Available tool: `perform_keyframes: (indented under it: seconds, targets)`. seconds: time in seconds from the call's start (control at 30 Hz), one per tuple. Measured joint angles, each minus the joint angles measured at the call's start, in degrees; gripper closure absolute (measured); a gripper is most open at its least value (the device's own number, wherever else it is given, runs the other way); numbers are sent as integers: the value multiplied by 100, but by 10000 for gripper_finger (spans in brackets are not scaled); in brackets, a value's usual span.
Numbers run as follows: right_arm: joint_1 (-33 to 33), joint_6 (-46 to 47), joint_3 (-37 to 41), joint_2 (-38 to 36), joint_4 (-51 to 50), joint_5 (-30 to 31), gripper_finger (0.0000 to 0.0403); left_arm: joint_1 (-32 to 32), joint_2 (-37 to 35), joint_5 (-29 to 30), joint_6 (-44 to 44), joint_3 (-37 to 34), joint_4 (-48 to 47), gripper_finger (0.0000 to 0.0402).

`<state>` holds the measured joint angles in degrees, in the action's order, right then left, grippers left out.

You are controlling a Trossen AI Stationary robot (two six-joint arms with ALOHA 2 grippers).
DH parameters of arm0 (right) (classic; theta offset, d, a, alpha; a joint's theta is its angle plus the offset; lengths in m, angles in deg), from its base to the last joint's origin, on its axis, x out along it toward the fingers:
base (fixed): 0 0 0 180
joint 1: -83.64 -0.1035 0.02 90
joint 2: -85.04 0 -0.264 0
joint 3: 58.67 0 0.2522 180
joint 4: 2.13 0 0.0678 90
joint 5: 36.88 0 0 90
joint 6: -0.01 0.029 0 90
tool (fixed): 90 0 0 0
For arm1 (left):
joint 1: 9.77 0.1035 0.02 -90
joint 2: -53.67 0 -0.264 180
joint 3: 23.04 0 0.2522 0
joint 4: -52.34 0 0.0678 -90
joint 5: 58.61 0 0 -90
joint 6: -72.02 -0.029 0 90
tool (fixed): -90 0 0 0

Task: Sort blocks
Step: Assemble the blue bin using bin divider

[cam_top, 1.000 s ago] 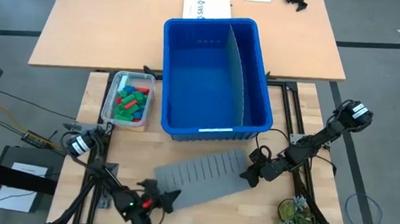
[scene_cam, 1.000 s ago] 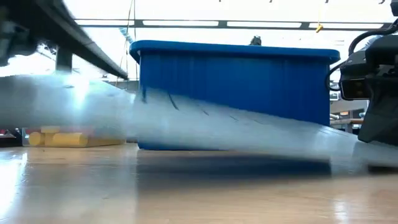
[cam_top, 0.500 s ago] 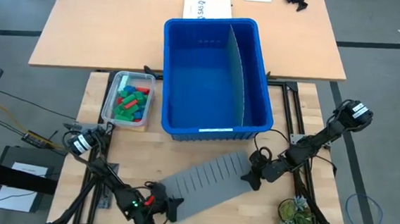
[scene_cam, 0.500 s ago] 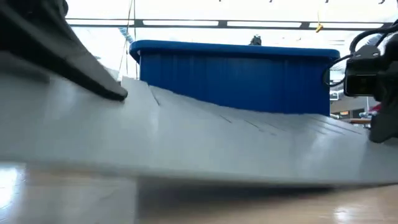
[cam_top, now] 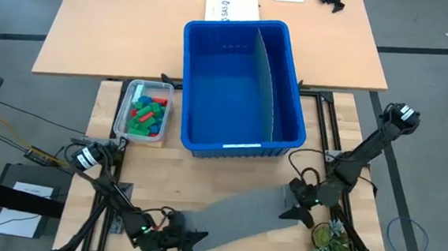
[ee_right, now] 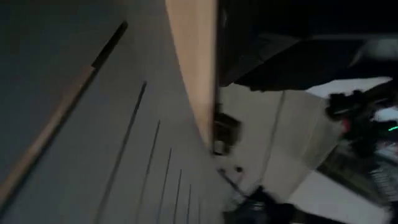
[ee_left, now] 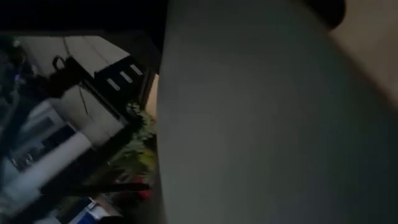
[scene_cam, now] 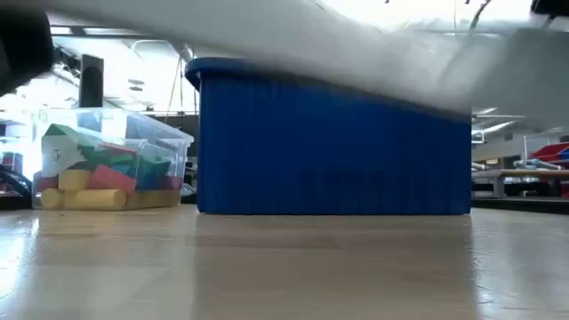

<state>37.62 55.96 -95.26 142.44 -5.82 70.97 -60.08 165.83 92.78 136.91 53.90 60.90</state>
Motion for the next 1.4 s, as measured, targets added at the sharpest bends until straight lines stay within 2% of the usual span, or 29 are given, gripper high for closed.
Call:
perform_keyframes:
  seconds: [0.13, 0.27, 0.47, 0.57, 0.67, 0.73, 0.87, 1.03, 1.1, 1.3, 1.4]
  targets:
    - [-136, -488, -475, -303, -582, 48, 176, -14, -270, 152, -1300, 68, -97, 383]
    - [-247, -789, -961, -633, -1051, -150, 176, -54, -451, 284, -2718, 124, -86, 383]
    - [-283, -1335, -1456, -981, -1289, -199, 176, -72, -613, 1081, -4053, 131, -29, 382]
    - [-198, -1735, -1580, -1113, -1348, 108, 176, -27, -774, 1368, -4809, 131, 76, 382]
    - [-109, -2176, -1589, -1176, -1267, 683, 177, 68, -934, 1581, -5545, 118, 25, 382]
    - [4, -2666, -1589, -1168, -1290, 1106, 177, 160, -1024, 1758, -5800, 105, 15, 382]
    - [272, -3714, -1593, -1171, -1246, 1521, 177, 222, -1259, 1642, -5827, 105, 28, 382]
    - [489, -4415, -1590, -1232, -1225, 1608, 177, 179, -1454, 1499, -5412, 117, 184, 382]
    - [517, -4668, -1586, -1255, -1206, 1679, 177, 155, -1569, 1519, -5474, 117, 326, 382]
    - [615, -5202, -1585, -1267, -1017, 1615, 191, 183, -1893, 988, -5700, 109, 740, 382]
    - [612, -5218, -1584, -1300, -868, 1596, 205, 180, -2067, 1076, -5734, 154, 708, 382]
